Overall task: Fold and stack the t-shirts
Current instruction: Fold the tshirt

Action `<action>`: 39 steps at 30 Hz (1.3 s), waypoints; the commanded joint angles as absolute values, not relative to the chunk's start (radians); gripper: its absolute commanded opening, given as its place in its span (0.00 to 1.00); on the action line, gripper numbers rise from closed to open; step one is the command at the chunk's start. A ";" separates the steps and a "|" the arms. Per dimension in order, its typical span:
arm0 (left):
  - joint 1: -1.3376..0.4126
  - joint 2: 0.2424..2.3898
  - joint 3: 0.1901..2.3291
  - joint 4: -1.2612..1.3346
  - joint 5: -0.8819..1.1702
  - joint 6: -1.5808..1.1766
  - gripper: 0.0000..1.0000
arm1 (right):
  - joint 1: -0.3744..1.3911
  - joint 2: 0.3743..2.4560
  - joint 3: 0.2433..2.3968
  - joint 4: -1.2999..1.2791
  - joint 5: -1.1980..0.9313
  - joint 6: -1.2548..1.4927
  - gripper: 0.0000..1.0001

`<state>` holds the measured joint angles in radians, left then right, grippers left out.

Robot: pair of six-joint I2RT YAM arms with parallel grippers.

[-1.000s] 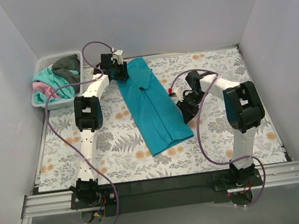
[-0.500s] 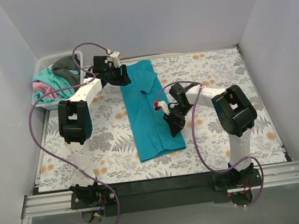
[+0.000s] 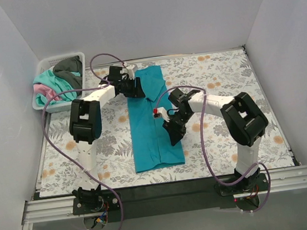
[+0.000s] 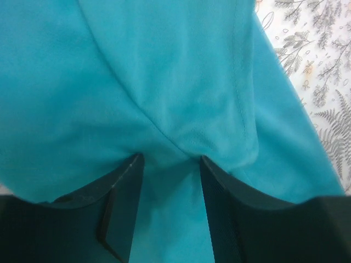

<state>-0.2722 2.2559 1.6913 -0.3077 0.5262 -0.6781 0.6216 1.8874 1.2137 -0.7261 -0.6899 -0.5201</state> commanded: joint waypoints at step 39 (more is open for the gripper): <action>-0.055 1.109 0.680 -0.294 0.881 -0.164 0.54 | 0.781 1.689 1.080 -0.463 -0.345 -0.506 0.29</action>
<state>-0.0410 1.1572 0.7269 -0.2386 0.8955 -0.2607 0.7757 1.6733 1.0950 -0.5148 -0.3695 -0.5262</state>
